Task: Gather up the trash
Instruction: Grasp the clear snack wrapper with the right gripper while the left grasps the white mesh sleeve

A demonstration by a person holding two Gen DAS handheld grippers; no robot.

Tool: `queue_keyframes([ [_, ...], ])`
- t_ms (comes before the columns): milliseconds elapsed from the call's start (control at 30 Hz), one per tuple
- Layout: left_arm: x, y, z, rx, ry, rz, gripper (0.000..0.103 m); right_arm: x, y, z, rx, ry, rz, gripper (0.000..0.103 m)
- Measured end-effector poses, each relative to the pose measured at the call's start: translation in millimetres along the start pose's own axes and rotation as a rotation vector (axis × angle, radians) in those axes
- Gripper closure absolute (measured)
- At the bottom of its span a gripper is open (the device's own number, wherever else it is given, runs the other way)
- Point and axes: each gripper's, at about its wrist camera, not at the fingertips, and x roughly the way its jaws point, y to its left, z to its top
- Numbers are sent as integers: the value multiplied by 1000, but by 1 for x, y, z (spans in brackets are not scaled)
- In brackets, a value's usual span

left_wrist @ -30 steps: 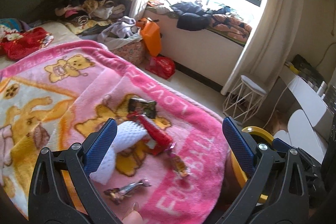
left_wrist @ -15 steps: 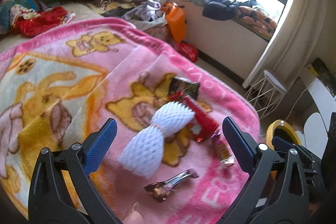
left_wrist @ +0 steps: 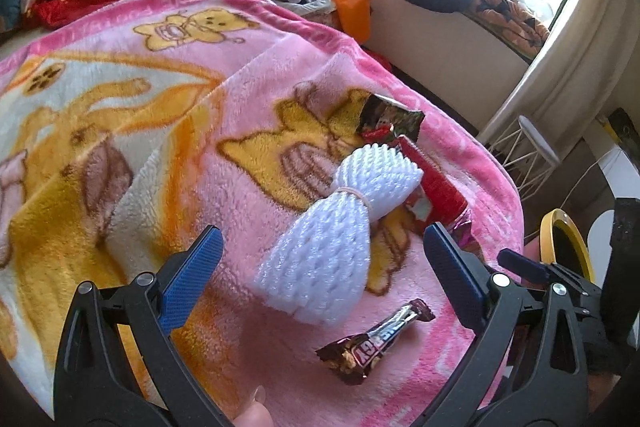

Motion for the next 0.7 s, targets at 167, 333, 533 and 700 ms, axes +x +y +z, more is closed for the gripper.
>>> queue_keyframes([
  [167,7,3,-2,-5,12,-7,13,14,-1,-5,8,40,1,59],
  [333,10,4,-4,-13,24,-9,35,14,-6,-9,31,37,21,80],
  [533,13,3,-6,-3,46,-15,61,4,-9,-18,42,29,32,88],
  [700,8,0,-5,4,35,-33,75,-5,-8,-24,51,21,48,91],
])
